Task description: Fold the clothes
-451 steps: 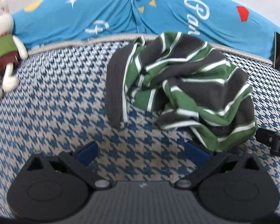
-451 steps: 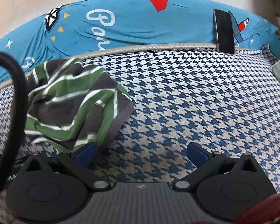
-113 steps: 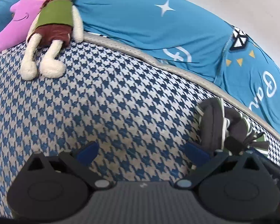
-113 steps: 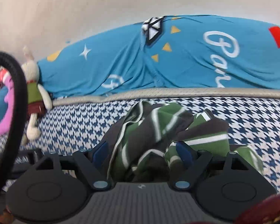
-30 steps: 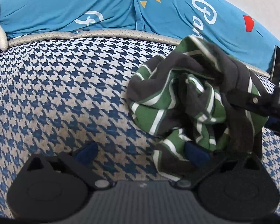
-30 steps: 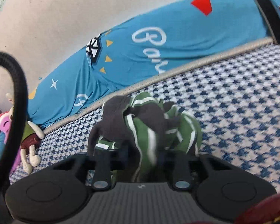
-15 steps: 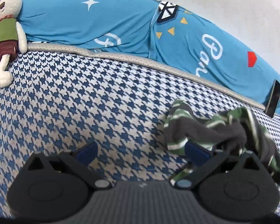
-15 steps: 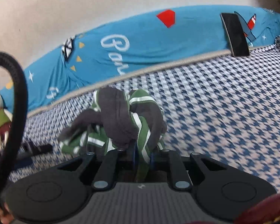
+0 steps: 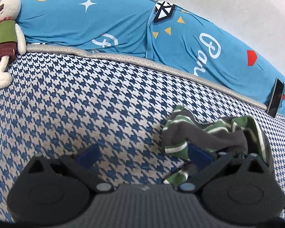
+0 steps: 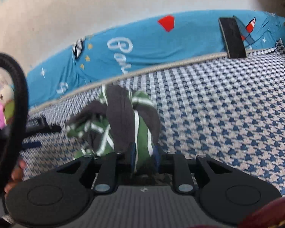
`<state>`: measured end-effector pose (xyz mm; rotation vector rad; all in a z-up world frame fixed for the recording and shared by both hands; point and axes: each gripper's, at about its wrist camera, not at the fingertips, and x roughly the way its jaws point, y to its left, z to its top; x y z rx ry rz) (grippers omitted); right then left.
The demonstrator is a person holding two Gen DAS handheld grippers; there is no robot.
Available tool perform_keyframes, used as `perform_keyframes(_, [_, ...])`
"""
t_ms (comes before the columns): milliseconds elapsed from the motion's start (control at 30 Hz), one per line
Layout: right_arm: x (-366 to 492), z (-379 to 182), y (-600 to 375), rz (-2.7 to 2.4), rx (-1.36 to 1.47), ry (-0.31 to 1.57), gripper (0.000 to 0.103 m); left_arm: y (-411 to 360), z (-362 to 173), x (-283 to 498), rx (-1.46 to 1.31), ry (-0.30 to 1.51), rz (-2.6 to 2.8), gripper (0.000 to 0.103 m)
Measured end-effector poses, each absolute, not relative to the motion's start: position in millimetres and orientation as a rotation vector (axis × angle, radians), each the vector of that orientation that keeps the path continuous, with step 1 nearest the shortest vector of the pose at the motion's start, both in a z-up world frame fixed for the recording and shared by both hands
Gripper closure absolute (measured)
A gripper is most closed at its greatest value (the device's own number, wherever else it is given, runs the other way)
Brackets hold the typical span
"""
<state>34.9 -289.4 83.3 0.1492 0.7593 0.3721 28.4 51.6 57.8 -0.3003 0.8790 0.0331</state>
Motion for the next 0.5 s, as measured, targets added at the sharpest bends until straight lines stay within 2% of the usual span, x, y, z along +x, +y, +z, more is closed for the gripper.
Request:
perform_keyframes(200, [41,89,-280,0.384,0.187,0.716,0.068,51,58,25,-0.270,0.890,0.044,0.000])
perform_keyframes(267, [43,90,-274,0.383,0.184,0.700,0.058,52,58,24,-0.276,0.897,0.047,0.000])
perform_keyframes(400, [50,90,-255,0.368,0.163,0.668,0.049,55,62,21,-0.274,0.898,0.041,0.000])
perform_keyframes(500, [55,88,-243,0.362,0.155,0.661,0.037,57,65,18,-0.263,0.893,0.038,0.000])
